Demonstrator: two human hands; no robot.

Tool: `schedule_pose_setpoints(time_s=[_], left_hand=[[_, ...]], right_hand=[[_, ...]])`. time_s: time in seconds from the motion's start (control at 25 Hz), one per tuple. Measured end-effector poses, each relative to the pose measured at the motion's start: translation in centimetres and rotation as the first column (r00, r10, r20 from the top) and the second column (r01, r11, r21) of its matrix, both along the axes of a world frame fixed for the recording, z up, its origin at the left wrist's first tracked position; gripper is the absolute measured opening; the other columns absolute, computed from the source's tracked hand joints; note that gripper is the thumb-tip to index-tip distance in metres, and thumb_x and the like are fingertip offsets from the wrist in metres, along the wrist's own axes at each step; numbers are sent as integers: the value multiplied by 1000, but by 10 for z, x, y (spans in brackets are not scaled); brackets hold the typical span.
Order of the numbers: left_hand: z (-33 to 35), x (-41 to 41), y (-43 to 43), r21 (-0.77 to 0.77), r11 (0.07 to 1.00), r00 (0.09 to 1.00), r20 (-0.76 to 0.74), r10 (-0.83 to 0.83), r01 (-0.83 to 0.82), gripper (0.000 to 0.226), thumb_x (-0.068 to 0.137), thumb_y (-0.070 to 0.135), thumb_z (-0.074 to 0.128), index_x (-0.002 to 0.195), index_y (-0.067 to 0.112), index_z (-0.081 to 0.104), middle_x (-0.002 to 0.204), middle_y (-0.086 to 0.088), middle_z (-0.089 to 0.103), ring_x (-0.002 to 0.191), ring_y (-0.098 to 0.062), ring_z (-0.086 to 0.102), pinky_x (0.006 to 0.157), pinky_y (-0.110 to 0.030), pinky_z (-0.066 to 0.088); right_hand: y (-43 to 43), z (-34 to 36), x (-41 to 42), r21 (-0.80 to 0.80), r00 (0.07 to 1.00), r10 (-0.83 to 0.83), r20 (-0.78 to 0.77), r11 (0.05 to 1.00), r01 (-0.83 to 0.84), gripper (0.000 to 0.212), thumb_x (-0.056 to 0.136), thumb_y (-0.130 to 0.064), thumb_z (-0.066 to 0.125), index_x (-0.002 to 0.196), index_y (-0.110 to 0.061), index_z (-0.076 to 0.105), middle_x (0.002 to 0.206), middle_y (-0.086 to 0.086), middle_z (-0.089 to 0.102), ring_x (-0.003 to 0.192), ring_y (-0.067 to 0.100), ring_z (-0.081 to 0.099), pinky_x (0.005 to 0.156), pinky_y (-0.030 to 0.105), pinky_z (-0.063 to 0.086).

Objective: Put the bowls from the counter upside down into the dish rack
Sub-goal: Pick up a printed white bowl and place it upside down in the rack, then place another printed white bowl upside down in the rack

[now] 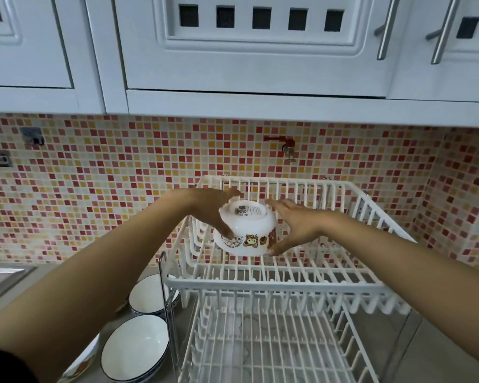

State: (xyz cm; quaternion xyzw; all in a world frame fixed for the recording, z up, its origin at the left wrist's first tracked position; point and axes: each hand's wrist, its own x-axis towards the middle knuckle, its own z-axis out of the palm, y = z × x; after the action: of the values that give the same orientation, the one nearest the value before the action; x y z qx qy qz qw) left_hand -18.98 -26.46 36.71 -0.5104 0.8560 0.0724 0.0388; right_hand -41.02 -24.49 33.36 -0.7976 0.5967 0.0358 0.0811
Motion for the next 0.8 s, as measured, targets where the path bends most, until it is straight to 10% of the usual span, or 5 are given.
schedule_pose_setpoints(time_s=[0.28, 0.56, 0.8], left_hand=[[23, 75, 22, -309, 944, 990, -112, 86, -117, 63, 97, 40, 43, 150, 13, 22, 158, -7, 26, 144, -26, 29, 117, -38, 24], [-14, 216, 68, -245, 850, 882, -205, 425, -466, 50, 98, 32, 42, 144, 12, 36, 150, -9, 40, 137, -31, 40, 112, -41, 33], [-134, 341, 114, -89, 726, 732, -89, 676, -682, 55, 96, 33, 44, 143, 6, 36, 150, -14, 39, 136, -32, 40, 114, -43, 31]], right_hand=[[17, 40, 76, -167, 959, 187, 214, 974, -152, 99, 77, -71, 44, 150, -28, -7, 159, -1, -15, 147, 21, -9, 116, 47, 3], [20, 17, 262, -354, 941, 330, 69, 890, -286, 80, 90, -62, 35, 150, -17, 11, 160, 7, 7, 147, 27, 7, 118, 44, 11], [64, -91, 389, -238, 897, 357, 262, 924, -299, 61, 95, -48, 39, 141, -9, 29, 146, 14, 34, 131, 31, 36, 102, 44, 37]])
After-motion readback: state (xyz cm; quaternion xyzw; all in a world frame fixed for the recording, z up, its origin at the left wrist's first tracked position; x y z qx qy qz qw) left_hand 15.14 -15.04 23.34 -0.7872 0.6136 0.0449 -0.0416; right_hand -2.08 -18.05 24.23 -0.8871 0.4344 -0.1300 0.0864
